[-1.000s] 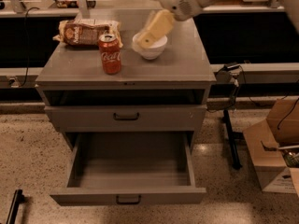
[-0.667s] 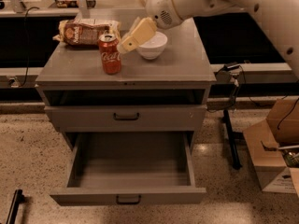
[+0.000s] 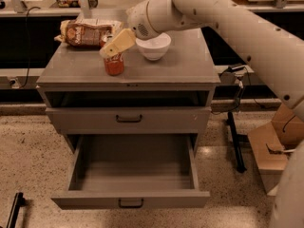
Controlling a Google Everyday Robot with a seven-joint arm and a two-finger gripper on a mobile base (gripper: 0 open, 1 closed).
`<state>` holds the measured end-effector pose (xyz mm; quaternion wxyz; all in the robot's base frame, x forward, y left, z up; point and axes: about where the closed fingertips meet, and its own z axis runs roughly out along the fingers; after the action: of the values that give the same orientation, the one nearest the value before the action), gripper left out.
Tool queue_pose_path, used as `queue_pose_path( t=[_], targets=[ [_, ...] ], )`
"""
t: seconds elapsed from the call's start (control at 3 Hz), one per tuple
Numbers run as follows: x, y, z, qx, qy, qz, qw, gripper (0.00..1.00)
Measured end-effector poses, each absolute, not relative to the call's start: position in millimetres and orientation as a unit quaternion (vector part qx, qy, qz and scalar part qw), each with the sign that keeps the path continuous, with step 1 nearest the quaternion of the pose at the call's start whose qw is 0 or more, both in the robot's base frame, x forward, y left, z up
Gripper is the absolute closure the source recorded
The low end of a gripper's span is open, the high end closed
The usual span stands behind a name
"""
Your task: Place coke can into middle drawer
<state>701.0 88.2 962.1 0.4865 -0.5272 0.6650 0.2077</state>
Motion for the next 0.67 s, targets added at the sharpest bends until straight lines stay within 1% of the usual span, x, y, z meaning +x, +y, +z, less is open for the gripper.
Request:
queue_pose_path(
  t=[0.33,0.67],
  targets=[
    [713.9,108.7,942.1,-0.517,0.679,0.219,0.473,0.00],
    [723.3,114.1,925.2,-0.507,0.693,0.227,0.460,0.00]
  ],
)
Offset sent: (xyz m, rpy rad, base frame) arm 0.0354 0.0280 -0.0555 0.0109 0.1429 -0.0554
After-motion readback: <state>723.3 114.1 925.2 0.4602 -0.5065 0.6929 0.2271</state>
